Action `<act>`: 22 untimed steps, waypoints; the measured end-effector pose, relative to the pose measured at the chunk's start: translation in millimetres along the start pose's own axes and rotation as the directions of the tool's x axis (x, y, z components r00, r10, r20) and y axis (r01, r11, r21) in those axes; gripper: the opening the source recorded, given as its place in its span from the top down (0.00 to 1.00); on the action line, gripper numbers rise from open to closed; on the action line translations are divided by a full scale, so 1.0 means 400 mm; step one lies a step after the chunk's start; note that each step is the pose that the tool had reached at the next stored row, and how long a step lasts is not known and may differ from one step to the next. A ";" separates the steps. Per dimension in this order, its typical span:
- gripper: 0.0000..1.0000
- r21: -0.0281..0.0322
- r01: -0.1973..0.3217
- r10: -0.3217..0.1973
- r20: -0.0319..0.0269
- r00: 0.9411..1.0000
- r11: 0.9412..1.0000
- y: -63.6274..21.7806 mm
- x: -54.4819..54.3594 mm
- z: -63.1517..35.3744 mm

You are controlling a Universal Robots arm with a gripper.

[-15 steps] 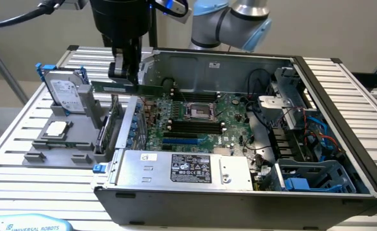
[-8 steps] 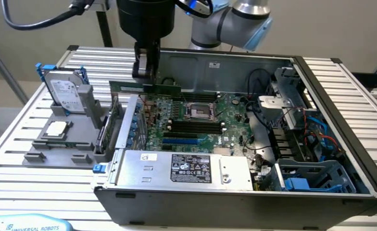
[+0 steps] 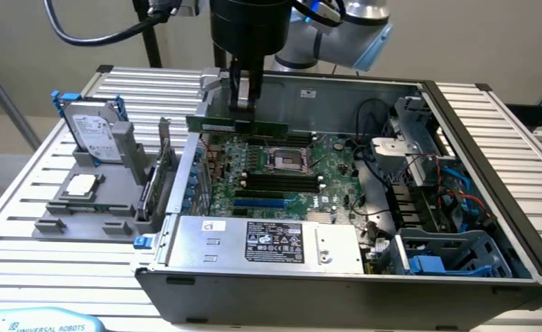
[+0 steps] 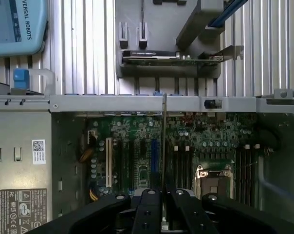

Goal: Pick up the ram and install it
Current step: 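Pick up the ram and move it above insertion slot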

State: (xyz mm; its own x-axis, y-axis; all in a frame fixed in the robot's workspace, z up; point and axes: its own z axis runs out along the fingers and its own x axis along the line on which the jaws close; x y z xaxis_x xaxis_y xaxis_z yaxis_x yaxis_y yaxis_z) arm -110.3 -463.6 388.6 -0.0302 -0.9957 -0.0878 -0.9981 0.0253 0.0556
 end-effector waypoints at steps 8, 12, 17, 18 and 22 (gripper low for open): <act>0.86 0.000 0.000 0.000 0.000 1.000 1.000 -0.091 -0.020 0.011; 0.86 0.000 0.000 0.000 0.000 1.000 1.000 -0.125 -0.047 0.030; 0.86 0.000 0.000 0.000 0.000 1.000 1.000 -0.142 -0.097 0.055; 0.86 0.000 0.000 0.000 0.000 1.000 1.000 -0.145 -0.107 0.060; 0.86 0.000 0.000 0.000 -0.001 1.000 1.000 -0.161 -0.148 0.077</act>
State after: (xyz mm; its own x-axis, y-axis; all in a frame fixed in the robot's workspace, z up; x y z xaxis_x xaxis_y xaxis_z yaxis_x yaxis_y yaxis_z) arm -46.0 -403.6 359.4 -0.0302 -0.9958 -0.0869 -0.9981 0.0254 0.0556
